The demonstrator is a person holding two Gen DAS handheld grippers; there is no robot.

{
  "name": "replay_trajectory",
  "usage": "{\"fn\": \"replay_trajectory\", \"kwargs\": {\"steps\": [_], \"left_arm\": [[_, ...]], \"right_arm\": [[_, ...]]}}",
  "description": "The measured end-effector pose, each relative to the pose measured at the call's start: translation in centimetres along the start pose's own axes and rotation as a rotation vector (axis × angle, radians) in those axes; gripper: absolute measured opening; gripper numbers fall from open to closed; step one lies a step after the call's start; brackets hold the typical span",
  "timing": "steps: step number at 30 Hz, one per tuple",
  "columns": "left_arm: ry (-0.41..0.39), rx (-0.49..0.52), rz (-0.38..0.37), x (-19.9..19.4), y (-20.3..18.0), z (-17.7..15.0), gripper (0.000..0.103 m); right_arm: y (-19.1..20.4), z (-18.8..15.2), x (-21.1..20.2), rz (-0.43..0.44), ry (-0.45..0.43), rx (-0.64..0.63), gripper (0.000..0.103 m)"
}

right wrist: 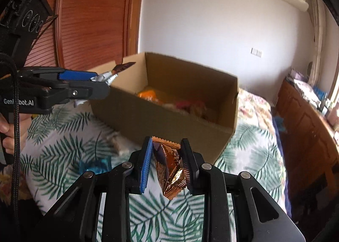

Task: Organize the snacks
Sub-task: 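Lift both held snacks and carry them over the cardboard box, then open both tools to drop the snacks into the box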

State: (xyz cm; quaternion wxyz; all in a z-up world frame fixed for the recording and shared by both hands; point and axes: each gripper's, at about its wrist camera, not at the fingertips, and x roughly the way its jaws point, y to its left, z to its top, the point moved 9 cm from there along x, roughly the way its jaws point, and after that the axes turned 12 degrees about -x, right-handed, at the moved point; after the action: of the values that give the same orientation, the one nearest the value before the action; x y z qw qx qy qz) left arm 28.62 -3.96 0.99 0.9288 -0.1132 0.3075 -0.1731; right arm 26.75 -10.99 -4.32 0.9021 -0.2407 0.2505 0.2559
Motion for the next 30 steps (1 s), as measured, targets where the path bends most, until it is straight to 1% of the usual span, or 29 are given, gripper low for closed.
{"fn": "replay_trajectory", "kwargs": {"steps": [8,16,22,30], "left_arm": [[-0.015,0.006,0.017,1.4,1.3,2.2,0.057],[-0.009,0.000,0.050,3.9,3.1,3.8,0.057],[0.000,-0.016,0.071,6.1,4.5,4.6,0.057],[0.025,-0.025,0.094,8.4,5.7,4.7,0.057]], "right_arm": [[-1.2,3.1,1.1,-0.011,-0.034,-0.026,0.026],[-2.6,5.9,2.7,-0.015,-0.057,-0.045,0.026],[-3.2,6.8,4.4,-0.010,-0.056,-0.048,0.026],[-3.7,7.2,6.6,-0.014,-0.046,-0.032,0.026]]}}
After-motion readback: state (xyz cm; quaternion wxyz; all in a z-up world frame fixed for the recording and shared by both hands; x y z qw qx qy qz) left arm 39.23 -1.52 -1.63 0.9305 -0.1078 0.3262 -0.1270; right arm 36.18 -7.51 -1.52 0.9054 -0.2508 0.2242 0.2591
